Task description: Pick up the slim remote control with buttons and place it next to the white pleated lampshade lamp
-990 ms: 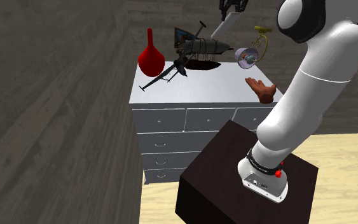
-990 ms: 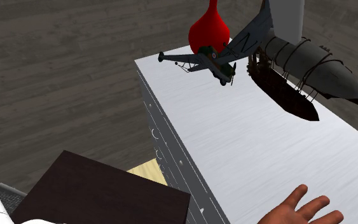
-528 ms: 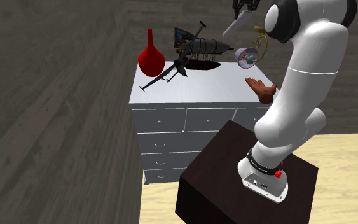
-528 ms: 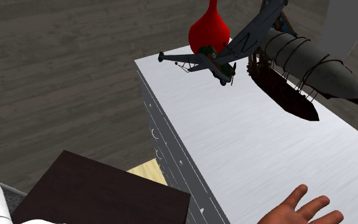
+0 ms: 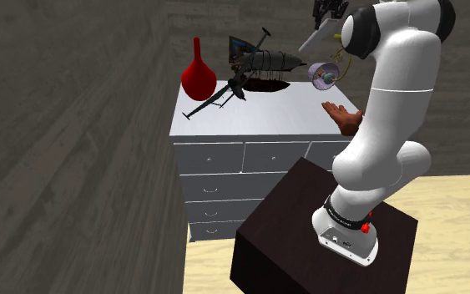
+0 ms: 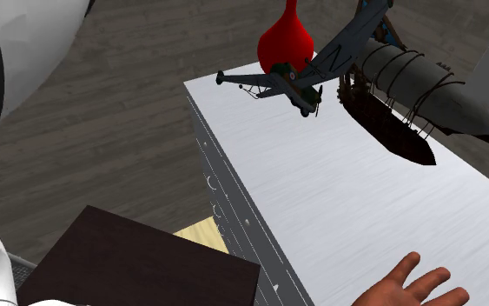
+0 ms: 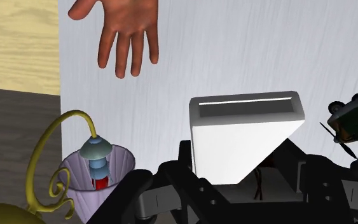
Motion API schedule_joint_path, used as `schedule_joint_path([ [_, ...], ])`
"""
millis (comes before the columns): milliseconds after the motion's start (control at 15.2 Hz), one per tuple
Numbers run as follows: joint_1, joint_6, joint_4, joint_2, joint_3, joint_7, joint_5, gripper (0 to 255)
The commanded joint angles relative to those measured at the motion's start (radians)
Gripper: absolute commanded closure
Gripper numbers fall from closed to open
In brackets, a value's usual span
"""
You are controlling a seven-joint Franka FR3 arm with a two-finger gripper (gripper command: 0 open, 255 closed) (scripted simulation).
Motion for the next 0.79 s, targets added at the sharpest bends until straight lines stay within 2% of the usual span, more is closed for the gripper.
schedule_joint_path([
  [0,0.011,0.041,-0.058,-0.019,0.0,0.0,-0.009,255],
  [726,0.056,0.237,-0.336,-0.106,0.002,0.005,-0.046,255],
])
